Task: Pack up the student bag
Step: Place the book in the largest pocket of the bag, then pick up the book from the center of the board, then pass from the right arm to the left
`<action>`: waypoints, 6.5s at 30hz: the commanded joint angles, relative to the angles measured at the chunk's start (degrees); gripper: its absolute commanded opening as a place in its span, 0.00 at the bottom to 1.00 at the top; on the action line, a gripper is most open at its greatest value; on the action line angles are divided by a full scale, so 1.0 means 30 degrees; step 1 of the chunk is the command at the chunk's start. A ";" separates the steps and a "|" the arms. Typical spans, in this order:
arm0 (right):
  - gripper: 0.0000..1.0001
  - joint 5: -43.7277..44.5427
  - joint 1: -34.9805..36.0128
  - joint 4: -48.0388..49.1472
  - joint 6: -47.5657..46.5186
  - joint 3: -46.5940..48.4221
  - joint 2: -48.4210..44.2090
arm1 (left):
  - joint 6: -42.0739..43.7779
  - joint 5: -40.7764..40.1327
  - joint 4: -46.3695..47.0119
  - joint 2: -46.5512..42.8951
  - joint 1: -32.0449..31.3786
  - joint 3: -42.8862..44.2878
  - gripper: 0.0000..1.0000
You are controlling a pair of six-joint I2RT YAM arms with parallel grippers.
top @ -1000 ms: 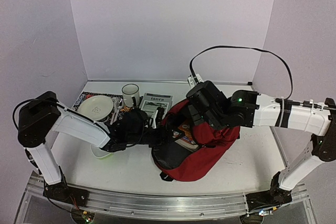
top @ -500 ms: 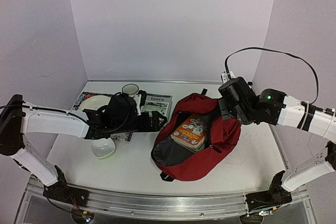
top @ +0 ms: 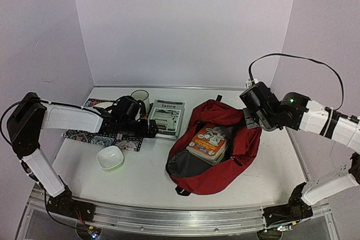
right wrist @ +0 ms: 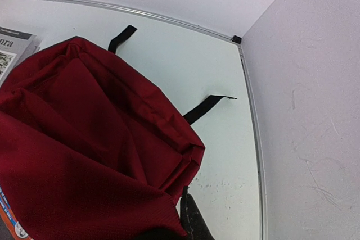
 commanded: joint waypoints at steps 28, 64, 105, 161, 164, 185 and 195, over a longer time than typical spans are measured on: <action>0.91 -2.3058 -0.0707 0.1626 -0.1661 0.8649 0.5387 | 0.2414 0.2859 -0.0820 0.3181 0.3035 0.4596 0.93; 0.67 -1.9065 -0.2675 1.2486 0.9179 1.1324 1.9889 | 0.2540 0.5874 -0.1440 0.6382 0.3264 0.6536 0.91; 0.00 -1.9091 -0.2696 2.4191 1.5655 0.0910 1.0762 | -0.4022 0.3954 0.3921 -0.4587 0.3314 -0.0649 1.00; 0.00 -1.4504 0.1244 3.3740 1.8627 -0.4160 0.8778 | -1.5252 0.3419 2.7943 -0.1540 0.1711 -0.8862 0.49; 0.01 -1.4439 0.1247 3.3647 1.8045 -0.4306 0.8632 | -1.5276 0.3421 2.7941 -0.1692 0.1783 -0.9088 0.42; 0.68 -1.2804 0.2259 0.4927 0.1746 0.2864 0.4865 | -1.6035 0.6984 2.6858 -0.1258 0.5102 -0.9798 0.40; 0.79 -0.8406 0.6183 -0.3715 -0.3399 0.6622 0.6799 | -1.5812 0.9506 2.4962 -0.1157 0.6216 -0.9049 0.40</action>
